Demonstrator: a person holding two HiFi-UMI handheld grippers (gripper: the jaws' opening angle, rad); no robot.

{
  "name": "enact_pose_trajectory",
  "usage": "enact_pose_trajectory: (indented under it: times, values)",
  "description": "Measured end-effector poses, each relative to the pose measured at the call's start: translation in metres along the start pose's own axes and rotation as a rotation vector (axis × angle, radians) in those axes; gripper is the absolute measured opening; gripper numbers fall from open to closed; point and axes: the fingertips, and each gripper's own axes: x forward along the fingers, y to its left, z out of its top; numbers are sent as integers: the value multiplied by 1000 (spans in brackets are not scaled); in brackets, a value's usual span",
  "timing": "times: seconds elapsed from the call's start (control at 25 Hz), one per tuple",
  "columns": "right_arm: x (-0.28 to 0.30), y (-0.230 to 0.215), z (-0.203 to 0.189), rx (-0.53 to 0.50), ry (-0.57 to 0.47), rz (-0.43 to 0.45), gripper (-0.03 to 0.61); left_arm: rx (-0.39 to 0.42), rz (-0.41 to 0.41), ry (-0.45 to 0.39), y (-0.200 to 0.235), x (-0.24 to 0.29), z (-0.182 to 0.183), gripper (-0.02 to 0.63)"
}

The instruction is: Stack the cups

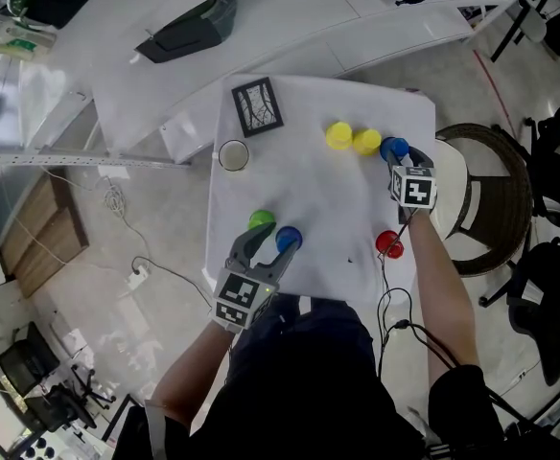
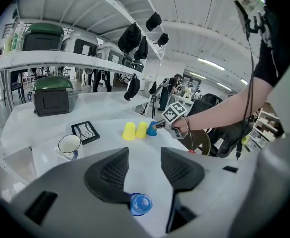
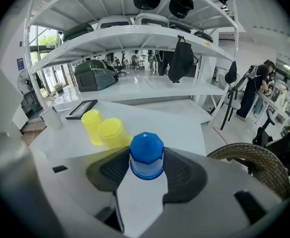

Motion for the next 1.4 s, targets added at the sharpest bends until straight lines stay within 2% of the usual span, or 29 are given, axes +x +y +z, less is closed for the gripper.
enact_pose_trajectory:
  times: [0.2, 0.36, 0.48, 0.6, 0.88, 1.12, 1.4]
  values:
    - [1, 3, -2, -3, 2, 5, 215, 2, 0, -1, -1, -1, 2, 204]
    - [-2, 5, -2, 4, -3, 20, 281, 10, -7, -9, -3, 0, 7, 204]
    - [-16, -4, 4, 60, -45, 4, 305, 19, -10, -17, -4, 0, 11, 204]
    - [-44, -10, 8, 119, -97, -3, 294, 28, -11, -35, -4, 1, 19, 204]
    - [-108, -10, 3, 172, -192, 0, 250, 65, -24, -107, -12, 0, 52, 204]
    - [-179, 1, 11, 264, -320, -16, 235, 85, -10, -155, -12, -10, 72, 204]
    - [-238, 23, 5, 245, -382, -35, 216, 89, -26, -179, -21, -24, 81, 204]
